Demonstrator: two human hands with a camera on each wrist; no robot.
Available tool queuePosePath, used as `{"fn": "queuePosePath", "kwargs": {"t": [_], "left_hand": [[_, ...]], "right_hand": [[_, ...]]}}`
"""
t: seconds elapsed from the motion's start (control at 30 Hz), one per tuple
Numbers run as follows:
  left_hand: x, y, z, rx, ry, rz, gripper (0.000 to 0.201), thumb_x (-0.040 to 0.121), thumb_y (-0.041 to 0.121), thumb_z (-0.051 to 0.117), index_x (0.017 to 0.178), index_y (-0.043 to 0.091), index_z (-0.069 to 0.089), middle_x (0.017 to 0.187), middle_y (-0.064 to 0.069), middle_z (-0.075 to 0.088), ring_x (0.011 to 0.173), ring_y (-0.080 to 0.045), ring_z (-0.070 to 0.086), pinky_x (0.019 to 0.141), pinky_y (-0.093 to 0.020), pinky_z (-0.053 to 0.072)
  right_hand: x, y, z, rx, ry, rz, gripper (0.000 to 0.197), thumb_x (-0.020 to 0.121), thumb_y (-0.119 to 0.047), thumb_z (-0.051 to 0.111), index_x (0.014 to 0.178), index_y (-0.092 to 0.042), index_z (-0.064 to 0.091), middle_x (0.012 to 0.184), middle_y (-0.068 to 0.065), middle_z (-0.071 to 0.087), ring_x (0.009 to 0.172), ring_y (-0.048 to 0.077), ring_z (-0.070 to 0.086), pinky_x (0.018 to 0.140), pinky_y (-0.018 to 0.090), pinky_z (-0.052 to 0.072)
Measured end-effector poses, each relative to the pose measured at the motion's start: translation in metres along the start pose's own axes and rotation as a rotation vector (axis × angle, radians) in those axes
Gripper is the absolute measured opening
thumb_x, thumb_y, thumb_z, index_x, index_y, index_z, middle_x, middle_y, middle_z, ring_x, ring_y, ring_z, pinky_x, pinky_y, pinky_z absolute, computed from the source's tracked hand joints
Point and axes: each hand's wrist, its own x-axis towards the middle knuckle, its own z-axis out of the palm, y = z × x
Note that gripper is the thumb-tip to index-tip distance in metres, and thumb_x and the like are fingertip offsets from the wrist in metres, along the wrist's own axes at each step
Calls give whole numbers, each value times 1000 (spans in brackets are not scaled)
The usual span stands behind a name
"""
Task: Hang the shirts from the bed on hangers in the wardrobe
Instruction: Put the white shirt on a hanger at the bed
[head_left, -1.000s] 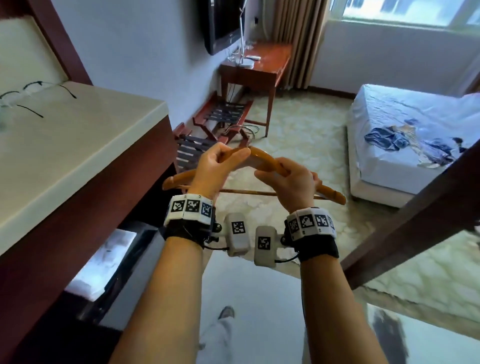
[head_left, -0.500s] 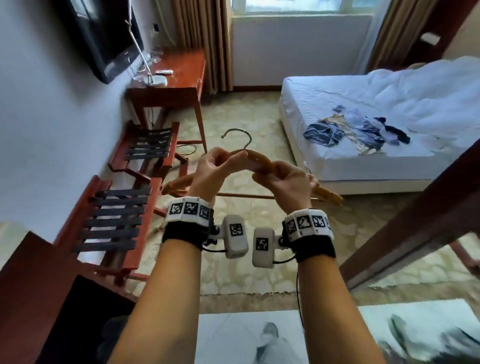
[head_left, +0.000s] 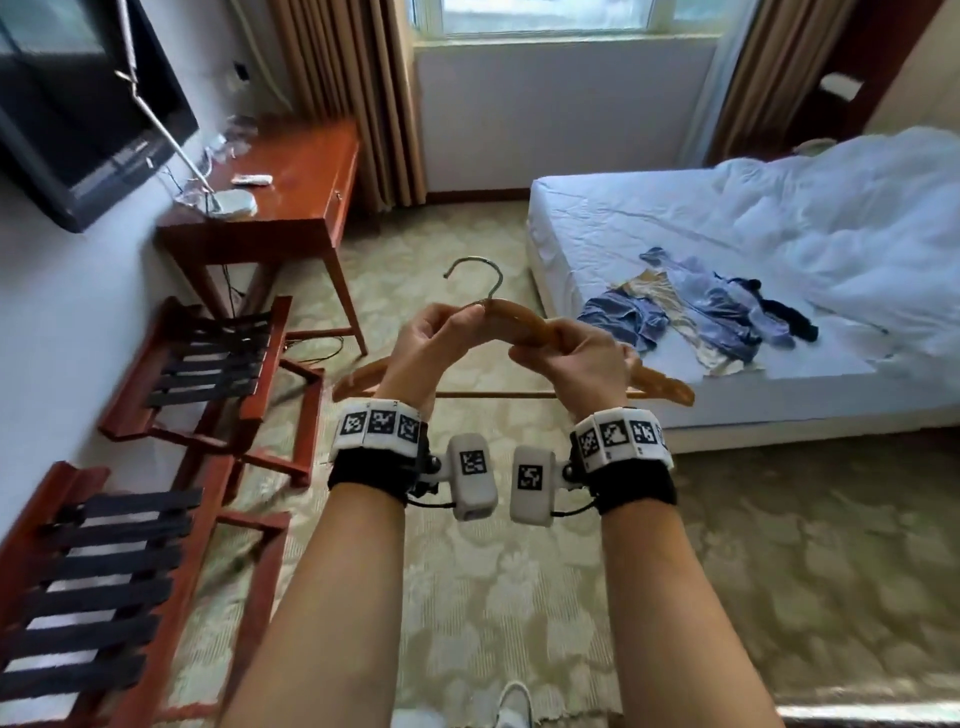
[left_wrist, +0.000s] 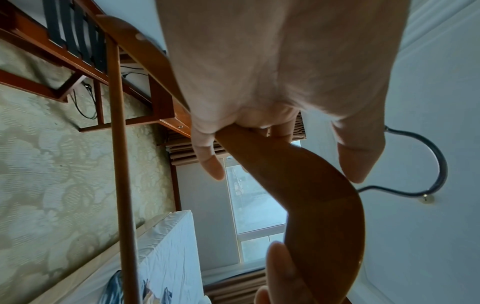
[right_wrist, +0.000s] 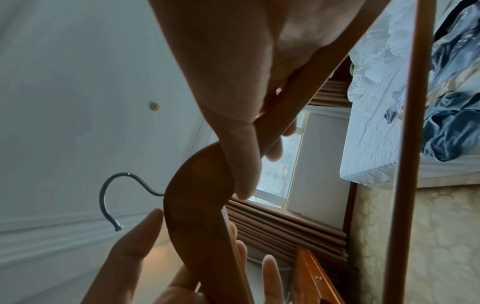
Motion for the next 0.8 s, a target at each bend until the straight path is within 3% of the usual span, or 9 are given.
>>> {"fn": "queuePosePath", "kwargs": {"t": [0.2, 0.3, 0.37, 0.47, 0.57, 0.67, 0.8], "left_hand": [[122, -3, 31, -33, -22, 6, 24, 87, 34, 65, 101, 15, 62, 97, 1, 73, 94, -7, 70, 79, -20, 51], [187, -10, 45, -55, -71, -7, 5, 94, 19, 62, 97, 15, 60, 91, 3, 72, 88, -4, 70, 75, -16, 52], [237, -16, 55, -62, -99, -14, 2, 95, 15, 61, 94, 17, 60, 89, 4, 71, 85, -2, 69, 74, -15, 51], [315, -23, 72, -101, -151, -20, 9, 94, 10, 59, 88, 16, 59, 77, 6, 72, 78, -1, 69, 69, -14, 52], [394, -19, 94, -120, -224, -47, 11, 94, 8, 60, 87, 15, 59, 75, 6, 73, 77, -3, 70, 70, -15, 52], [465, -15, 121, -132, -304, -40, 9, 89, 11, 67, 86, 16, 60, 82, 2, 73, 80, -7, 70, 72, -17, 52], [540, -17, 164, -94, -417, -49, 26, 66, 35, 80, 82, 20, 65, 92, -6, 72, 91, -18, 69, 82, -24, 53]], "right_hand": [[119, 13, -10, 26, -21, 4, 34, 51, -72, 70, 82, -60, 67, 76, -22, 71, 88, 13, 68, 102, 56, 38], [173, 15, -12, -67, 16, 45, 21, 59, -63, 77, 74, -65, 63, 69, -28, 67, 90, 10, 67, 104, 49, 34], [213, 23, -10, -55, 24, 78, 21, 62, -59, 80, 72, -64, 62, 65, -28, 65, 90, 12, 67, 104, 47, 28], [284, 46, -1, 5, 57, 96, 37, 50, -69, 76, 84, -55, 68, 76, -24, 71, 89, 14, 70, 103, 59, 38], [351, 55, -4, -8, 130, 142, 41, 48, -71, 72, 85, -54, 68, 78, -24, 71, 89, 12, 70, 101, 58, 41], [406, 58, -15, -1, 207, 183, 37, 49, -70, 69, 83, -56, 67, 77, -25, 71, 89, 11, 69, 99, 59, 43], [464, 72, -37, -30, 284, 248, 29, 54, -66, 70, 81, -59, 64, 74, -25, 69, 90, 13, 67, 100, 54, 42]]}}
